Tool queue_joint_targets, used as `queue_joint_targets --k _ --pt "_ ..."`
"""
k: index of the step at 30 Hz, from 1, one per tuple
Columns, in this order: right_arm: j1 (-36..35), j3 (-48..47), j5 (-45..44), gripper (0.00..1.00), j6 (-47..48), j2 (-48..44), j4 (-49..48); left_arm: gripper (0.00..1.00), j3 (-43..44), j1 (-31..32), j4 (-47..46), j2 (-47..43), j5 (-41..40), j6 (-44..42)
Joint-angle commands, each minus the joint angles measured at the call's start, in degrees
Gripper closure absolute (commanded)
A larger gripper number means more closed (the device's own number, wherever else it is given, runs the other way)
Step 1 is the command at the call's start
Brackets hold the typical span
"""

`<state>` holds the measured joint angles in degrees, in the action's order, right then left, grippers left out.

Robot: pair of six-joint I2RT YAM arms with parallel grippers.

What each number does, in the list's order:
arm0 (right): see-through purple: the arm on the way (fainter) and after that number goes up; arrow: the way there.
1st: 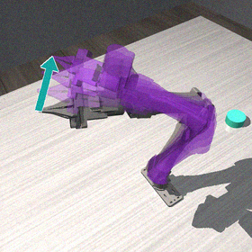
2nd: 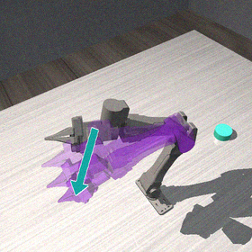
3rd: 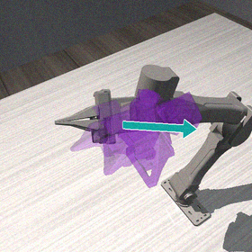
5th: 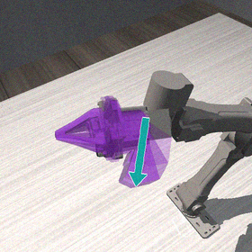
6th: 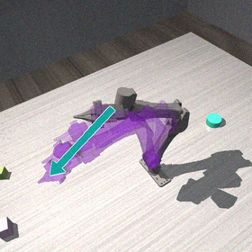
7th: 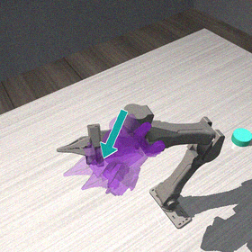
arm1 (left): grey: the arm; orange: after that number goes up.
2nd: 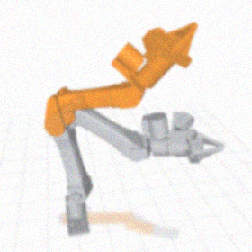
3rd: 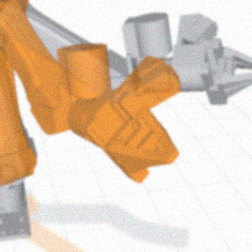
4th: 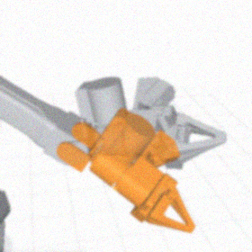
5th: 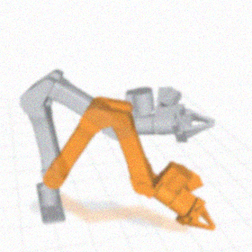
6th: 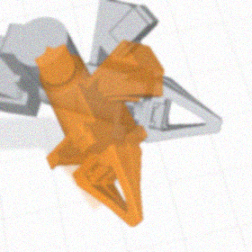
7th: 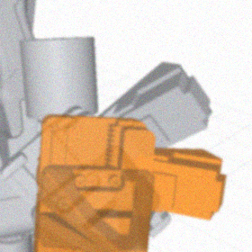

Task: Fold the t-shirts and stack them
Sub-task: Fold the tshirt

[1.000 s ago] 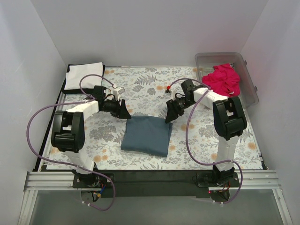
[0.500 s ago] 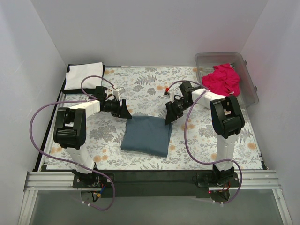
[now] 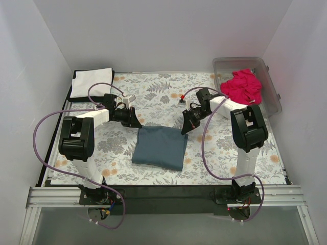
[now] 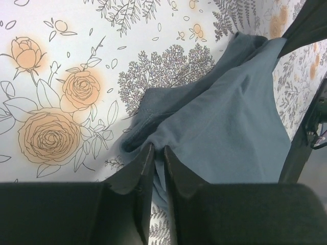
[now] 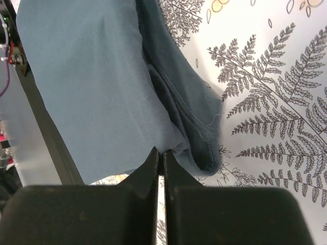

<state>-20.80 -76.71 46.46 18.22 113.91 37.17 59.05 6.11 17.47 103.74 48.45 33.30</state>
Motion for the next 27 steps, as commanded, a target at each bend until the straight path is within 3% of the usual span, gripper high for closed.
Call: queue_joint_targets --k 1,4,16,27 --pt "-0.38 -0.46 0.83 0.99 0.15 -4.13 0.62 0.90 1.69 -0.22 -0.86 -1.00 0.07 -0.08" --pt "-0.30 -1.51 -0.40 0.99 0.06 -5.44 2.20 1.00 1.77 -0.13 -1.30 -1.53 -2.56 0.45" --pt "1.02 -0.55 -8.66 0.99 3.31 -3.70 4.23 1.00 -0.77 -0.57 -6.75 -5.48 -9.77 2.47" --pt "1.64 -6.34 -12.61 0.99 3.23 3.60 1.86 1.00 0.54 -0.66 -12.20 0.05 -11.53 4.93"
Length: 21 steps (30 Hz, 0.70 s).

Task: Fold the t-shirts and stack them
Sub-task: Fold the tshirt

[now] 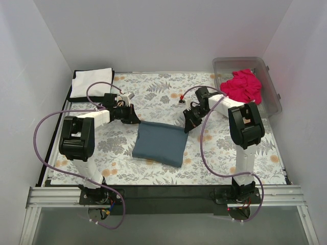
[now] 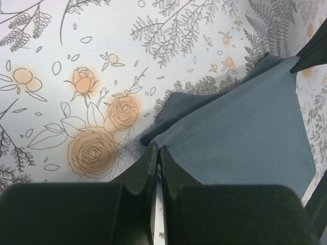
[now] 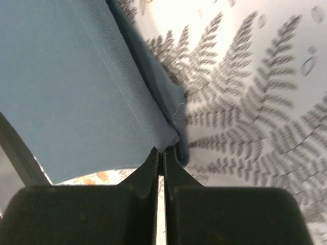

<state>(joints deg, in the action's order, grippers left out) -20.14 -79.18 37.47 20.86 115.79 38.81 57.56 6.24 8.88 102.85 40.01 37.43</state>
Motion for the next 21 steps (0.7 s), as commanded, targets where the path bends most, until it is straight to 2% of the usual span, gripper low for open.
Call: queue_joint_targets --k 1,5,6,7,8,10,11,13,16,19,21 --pt "0.98 -4.84 -3.90 0.99 0.58 3.11 0.30 1.00 3.25 -0.79 -3.61 1.56 -2.66 1.15" --pt "0.81 -10.02 -4.51 0.99 0.23 5.85 0.66 1.00 6.24 -0.79 -2.66 3.49 -0.55 2.47" --pt "0.81 -12.21 -4.43 0.93 -0.20 6.11 0.92 0.95 6.86 -0.79 -1.60 3.50 -0.20 2.47" --pt "0.81 -13.10 -3.99 0.81 -0.90 6.20 1.44 0.81 7.56 -0.88 -0.37 3.24 0.50 2.47" --pt "0.81 -13.72 -3.12 0.64 -1.17 5.77 2.58 0.74 7.74 -1.49 1.12 2.02 1.03 3.34" --pt "0.89 -13.20 -2.15 0.45 -2.40 2.70 3.11 0.61 7.22 -2.80 2.62 -0.01 3.31 4.93" --pt "0.89 -12.50 -1.97 0.37 -2.75 1.21 3.12 0.59 6.26 -3.07 4.98 -2.19 4.10 5.11" --pt "1.24 -10.31 -1.62 0.37 -4.07 -3.10 3.12 0.53 4.41 -3.25 6.66 -6.66 5.59 5.90" --pt "1.51 -5.14 1.35 0.38 -7.14 -8.01 2.94 0.51 0.02 -3.25 8.16 -11.25 7.88 8.27" --pt "1.33 -0.29 4.27 0.41 -9.17 -10.75 1.55 0.50 -1.92 -2.99 10.01 -12.14 7.98 9.77" --pt "1.24 3.84 5.68 0.45 -10.13 -11.28 0.66 0.50 -2.28 -2.81 11.06 -11.62 6.66 9.86"
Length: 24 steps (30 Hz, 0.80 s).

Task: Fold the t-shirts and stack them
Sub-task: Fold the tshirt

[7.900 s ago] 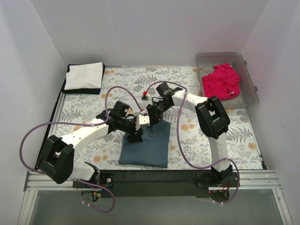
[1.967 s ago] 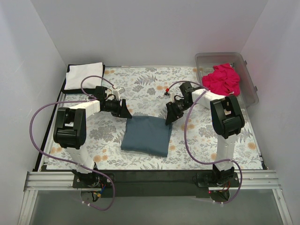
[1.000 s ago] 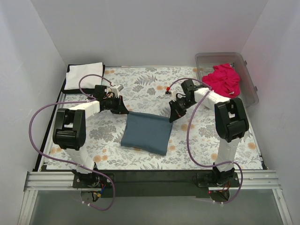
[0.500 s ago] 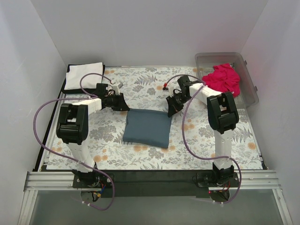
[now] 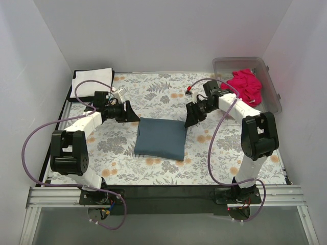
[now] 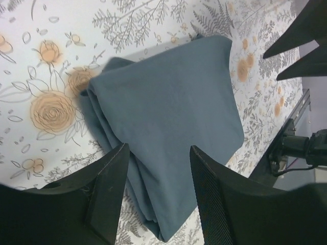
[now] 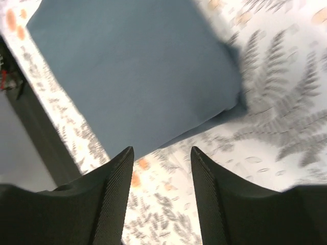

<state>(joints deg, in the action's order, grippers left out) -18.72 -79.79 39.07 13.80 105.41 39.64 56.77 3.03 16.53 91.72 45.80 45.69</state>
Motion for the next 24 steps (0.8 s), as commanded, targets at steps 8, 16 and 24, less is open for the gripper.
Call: queue_joint_targets --k 8,16,24 --pt "-1.23 12.81 5.67 0.50 -7.30 -1.25 -6.76 0.55 -2.54 2.24 4.38 1.26 0.69 1.24" --pt "-1.49 13.43 5.67 0.53 -9.41 2.87 -8.79 0.59 -2.28 4.53 4.64 4.51 -3.52 1.77" --pt "-1.67 12.82 6.46 0.55 -9.58 5.25 -8.79 0.64 -2.54 5.59 4.91 5.57 -4.49 1.86"
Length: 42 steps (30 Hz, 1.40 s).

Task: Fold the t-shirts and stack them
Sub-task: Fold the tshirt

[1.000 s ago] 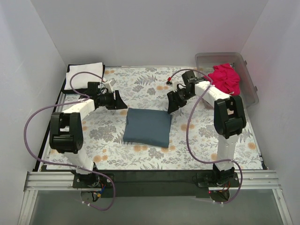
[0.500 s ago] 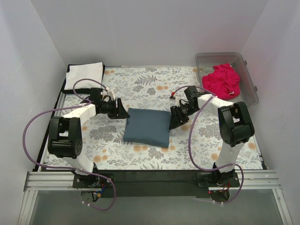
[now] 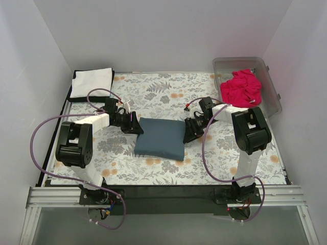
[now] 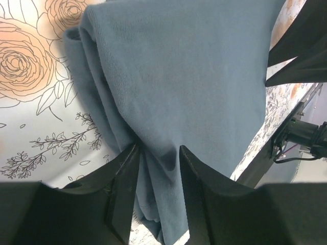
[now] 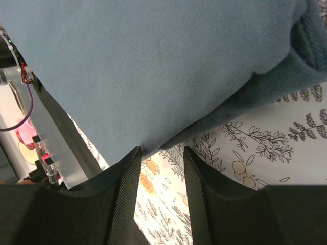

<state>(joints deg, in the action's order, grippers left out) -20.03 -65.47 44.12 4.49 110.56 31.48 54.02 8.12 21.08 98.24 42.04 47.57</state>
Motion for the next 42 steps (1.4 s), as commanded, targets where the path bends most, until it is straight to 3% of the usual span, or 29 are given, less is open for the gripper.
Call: queue_joint_targets --k 1,3,4,7,9,16,21,25,27,42 --pt "-0.45 -1.59 1.58 0.57 -0.19 0.26 -0.64 0.65 0.21 0.49 0.28 -0.94 -0.73 0.06" --pt "-0.36 -1.68 1.76 0.65 -0.18 0.53 -0.72 0.73 0.03 0.49 0.01 -1.12 -0.91 0.24" --pt "-0.45 -1.68 1.67 0.74 -0.10 0.53 -0.64 0.77 0.03 0.49 -0.07 -1.29 -1.00 0.33" --pt "-0.36 -1.59 1.24 0.86 -0.10 0.44 -0.55 0.91 -0.14 0.49 -0.16 -1.82 -1.88 0.42" --pt "-0.45 -1.68 0.53 0.99 -0.01 0.09 -0.46 0.98 -0.41 0.41 -0.08 -1.99 -2.22 0.50" --pt "-0.10 -2.55 -3.42 0.99 1.40 -1.49 0.86 1.00 -0.94 -1.44 1.76 -4.72 -7.50 -1.42" --pt "-0.01 -3.87 -0.71 0.99 1.84 0.08 1.29 1.00 -0.67 -1.44 1.86 -2.09 -4.26 -1.96" --pt "-0.01 -3.70 6.14 0.64 1.49 -1.05 0.86 1.00 -0.32 -1.44 1.86 -1.56 -3.37 -1.78" --pt "-0.27 -3.26 6.51 0.61 0.26 -1.14 -0.01 1.00 -0.32 -1.44 1.86 -1.38 -3.19 -1.69" --pt "-2.73 -5.54 5.89 0.62 -1.68 4.66 -1.34 1.00 -0.76 -1.44 1.07 -1.55 -3.19 -1.52"
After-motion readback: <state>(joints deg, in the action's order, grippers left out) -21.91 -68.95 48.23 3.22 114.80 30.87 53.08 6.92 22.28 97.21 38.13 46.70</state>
